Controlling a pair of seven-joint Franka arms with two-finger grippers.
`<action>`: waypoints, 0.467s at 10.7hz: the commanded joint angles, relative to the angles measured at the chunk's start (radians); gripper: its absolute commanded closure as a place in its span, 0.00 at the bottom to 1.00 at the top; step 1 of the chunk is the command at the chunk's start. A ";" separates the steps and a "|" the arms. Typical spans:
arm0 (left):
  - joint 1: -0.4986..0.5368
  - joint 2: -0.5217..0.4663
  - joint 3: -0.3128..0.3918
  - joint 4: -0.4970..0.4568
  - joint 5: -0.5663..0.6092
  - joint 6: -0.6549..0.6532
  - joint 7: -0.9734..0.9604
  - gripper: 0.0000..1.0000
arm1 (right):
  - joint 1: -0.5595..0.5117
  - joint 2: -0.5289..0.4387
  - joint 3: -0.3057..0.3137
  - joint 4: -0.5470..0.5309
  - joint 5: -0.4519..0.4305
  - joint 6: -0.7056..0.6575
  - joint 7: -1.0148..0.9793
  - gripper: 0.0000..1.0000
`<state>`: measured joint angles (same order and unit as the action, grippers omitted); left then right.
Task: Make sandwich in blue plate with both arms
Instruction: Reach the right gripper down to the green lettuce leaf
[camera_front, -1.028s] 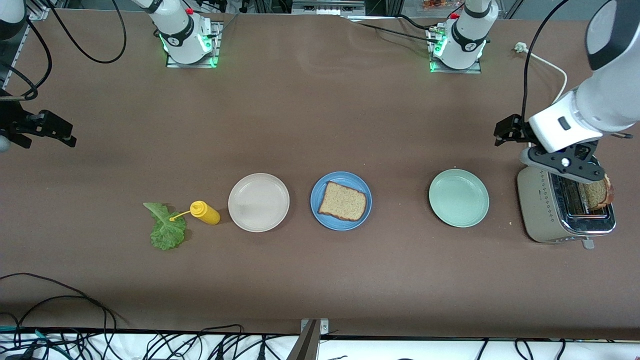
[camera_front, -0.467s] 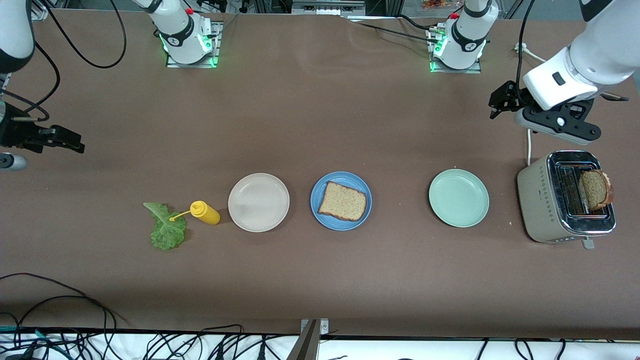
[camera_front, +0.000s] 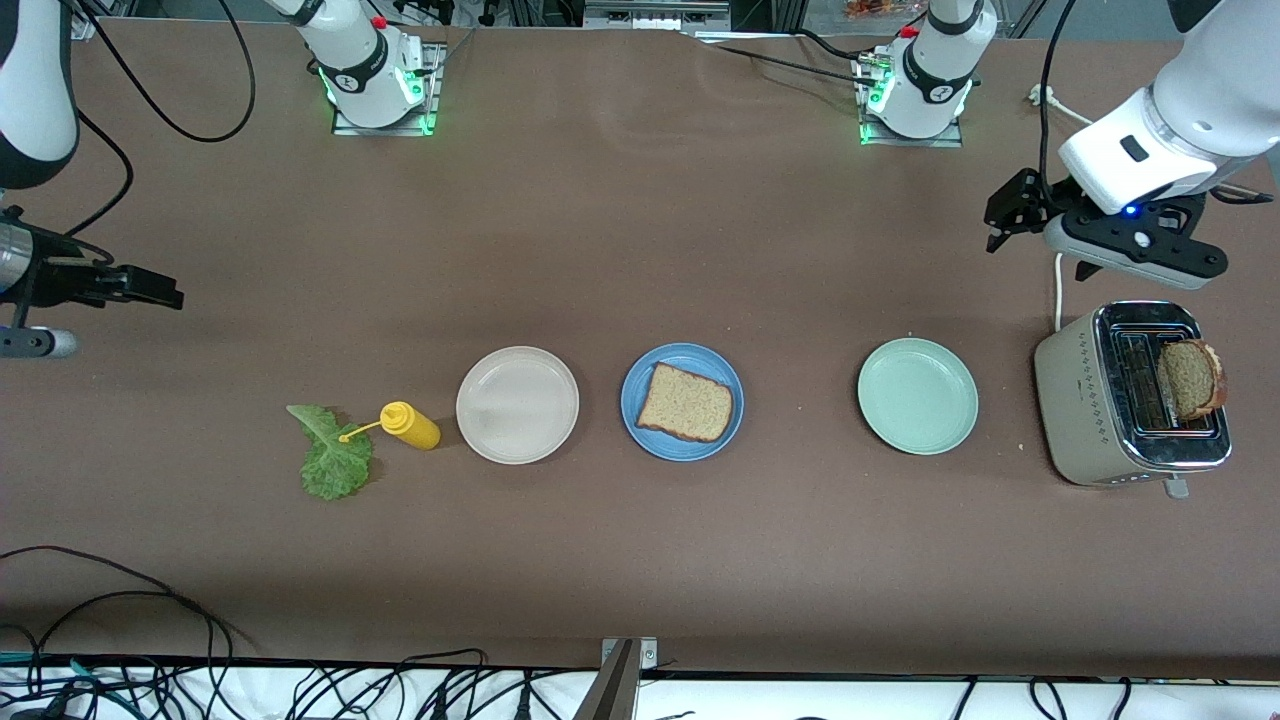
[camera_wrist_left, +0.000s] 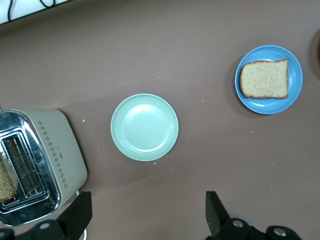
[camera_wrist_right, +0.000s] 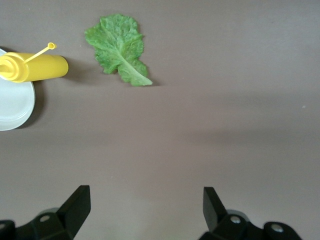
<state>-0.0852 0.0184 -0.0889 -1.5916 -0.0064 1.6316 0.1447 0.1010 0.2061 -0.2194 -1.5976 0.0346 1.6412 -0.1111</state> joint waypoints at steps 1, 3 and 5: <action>0.031 -0.037 -0.009 -0.031 0.019 0.024 -0.004 0.00 | -0.001 0.067 0.003 0.016 0.044 0.020 -0.004 0.00; 0.055 -0.052 -0.060 -0.030 0.066 0.017 -0.005 0.00 | 0.000 0.095 0.015 -0.023 0.044 0.099 -0.004 0.00; 0.047 -0.034 -0.074 -0.010 0.101 -0.019 -0.007 0.00 | 0.002 0.088 0.029 -0.122 0.044 0.228 0.010 0.00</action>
<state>-0.0462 -0.0025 -0.1352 -1.5937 0.0511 1.6402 0.1441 0.1052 0.3081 -0.2071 -1.6258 0.0641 1.7569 -0.1111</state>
